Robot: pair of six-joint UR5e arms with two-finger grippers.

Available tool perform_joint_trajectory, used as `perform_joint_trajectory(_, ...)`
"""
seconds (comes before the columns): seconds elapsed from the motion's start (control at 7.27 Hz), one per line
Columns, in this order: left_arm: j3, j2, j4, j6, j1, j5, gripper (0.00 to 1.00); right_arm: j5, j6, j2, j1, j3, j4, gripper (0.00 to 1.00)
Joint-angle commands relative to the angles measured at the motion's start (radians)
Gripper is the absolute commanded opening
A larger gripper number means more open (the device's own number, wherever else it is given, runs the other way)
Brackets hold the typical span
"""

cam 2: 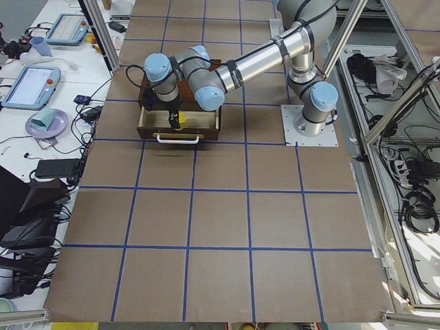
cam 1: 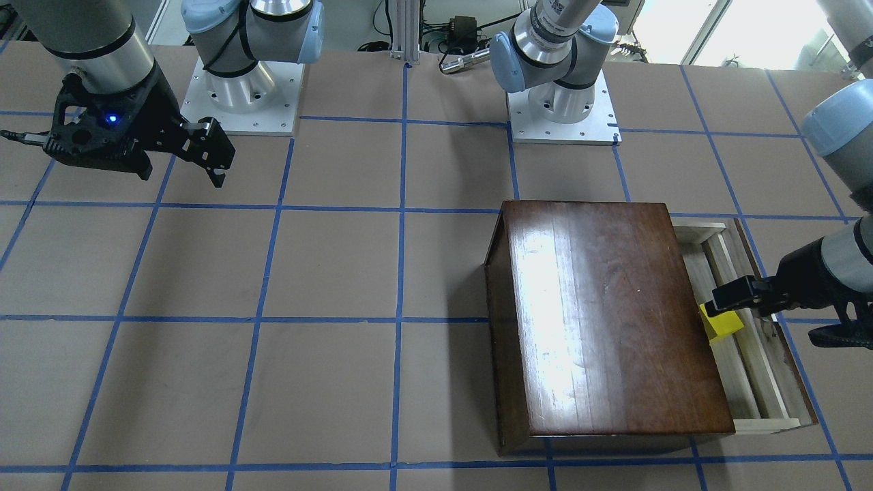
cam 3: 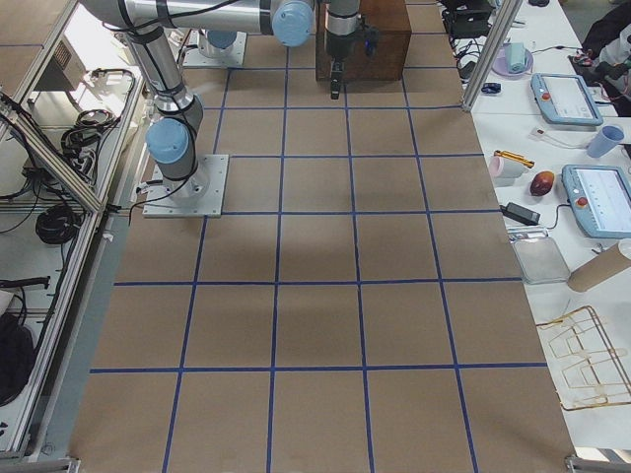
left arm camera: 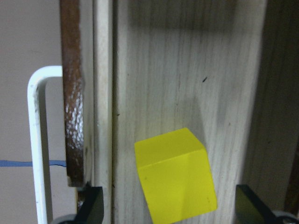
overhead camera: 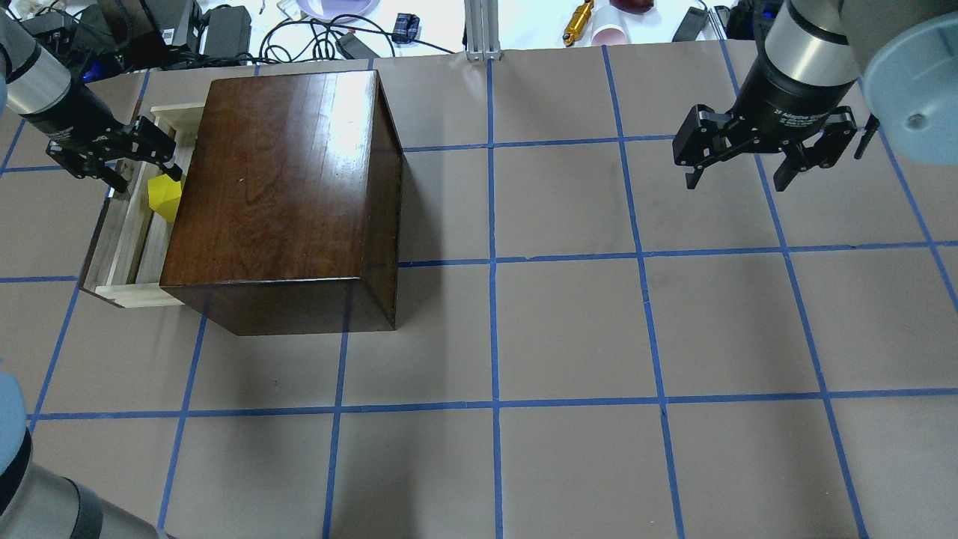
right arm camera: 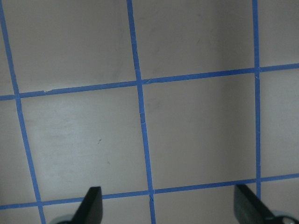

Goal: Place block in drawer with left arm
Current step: 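Lower the block into the drawer and open the left gripper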

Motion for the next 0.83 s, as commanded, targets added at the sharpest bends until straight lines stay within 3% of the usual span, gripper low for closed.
perform_joint_trajectory(0.0, 0.011, 0.033, -0.004, -0.003, -0.003, 0.035, 1.00, 0.000, 0.000, 0.000, 0.000, 0.001, 0.000, 1.00)
perform_joint_trajectory(0.41, 0.125, 0.072, -0.156, -0.027, -0.009, 0.104, 1.00, 0.000, 0.000, 0.000, 0.000, 0.000, 0.000, 1.00)
perform_joint_trajectory(0.69, 0.122, 0.101, -0.180, -0.137, -0.114, 0.118, 1.00, 0.000, 0.000, 0.000, 0.000, 0.000, 0.000, 1.00)
